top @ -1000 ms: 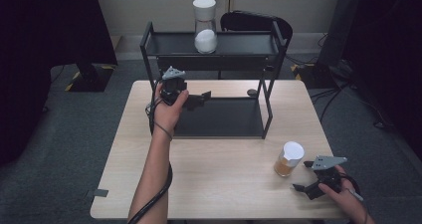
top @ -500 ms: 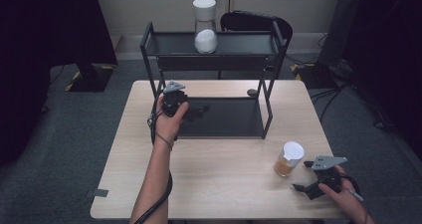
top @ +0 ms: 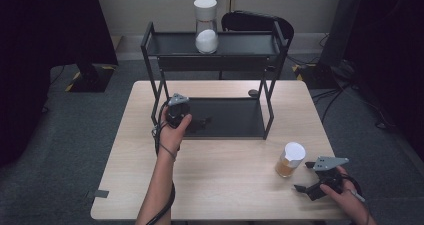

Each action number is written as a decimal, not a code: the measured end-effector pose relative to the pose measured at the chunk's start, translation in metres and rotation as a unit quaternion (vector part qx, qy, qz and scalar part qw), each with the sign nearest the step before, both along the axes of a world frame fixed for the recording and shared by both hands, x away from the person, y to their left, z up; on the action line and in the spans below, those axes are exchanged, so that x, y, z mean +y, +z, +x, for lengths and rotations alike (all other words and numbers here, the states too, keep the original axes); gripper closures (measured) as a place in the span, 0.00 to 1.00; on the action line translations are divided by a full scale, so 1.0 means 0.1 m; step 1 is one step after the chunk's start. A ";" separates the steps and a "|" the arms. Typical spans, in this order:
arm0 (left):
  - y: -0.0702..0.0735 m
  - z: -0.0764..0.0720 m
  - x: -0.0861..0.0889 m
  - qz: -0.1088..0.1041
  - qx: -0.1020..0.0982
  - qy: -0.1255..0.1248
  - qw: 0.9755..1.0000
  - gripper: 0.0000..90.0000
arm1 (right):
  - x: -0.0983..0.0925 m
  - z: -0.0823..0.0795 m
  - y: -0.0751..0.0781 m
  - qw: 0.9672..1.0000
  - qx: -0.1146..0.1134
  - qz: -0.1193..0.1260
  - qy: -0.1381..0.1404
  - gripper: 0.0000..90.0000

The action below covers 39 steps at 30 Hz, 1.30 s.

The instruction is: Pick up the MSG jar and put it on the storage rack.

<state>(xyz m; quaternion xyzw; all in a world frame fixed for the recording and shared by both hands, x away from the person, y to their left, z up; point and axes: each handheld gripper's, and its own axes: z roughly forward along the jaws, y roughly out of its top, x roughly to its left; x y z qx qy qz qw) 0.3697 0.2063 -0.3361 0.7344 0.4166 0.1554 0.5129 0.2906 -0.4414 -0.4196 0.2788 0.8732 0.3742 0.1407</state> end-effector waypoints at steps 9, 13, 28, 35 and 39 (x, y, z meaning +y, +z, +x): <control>-0.23 -0.04 -0.02 -0.001 0.013 -0.003 1.000 0.01 | 0.00 0.00 0.00 1.000 0.000 0.000 0.000 0.00; -0.33 -0.05 -0.01 -0.002 0.018 -0.004 1.000 0.01 | 0.00 0.00 0.00 1.000 0.000 0.000 0.000 0.00; -0.67 -0.17 0.02 0.004 0.039 0.001 0.999 0.01 | 0.00 0.00 0.00 1.000 0.000 0.000 0.000 0.00; -0.78 -0.29 0.04 0.006 0.038 0.000 0.999 0.01 | 0.00 0.00 0.00 1.000 0.000 0.000 0.000 0.00; -0.79 -0.38 0.01 0.035 0.047 0.015 0.998 0.01 | 0.00 0.00 0.00 1.000 0.000 0.000 0.000 0.00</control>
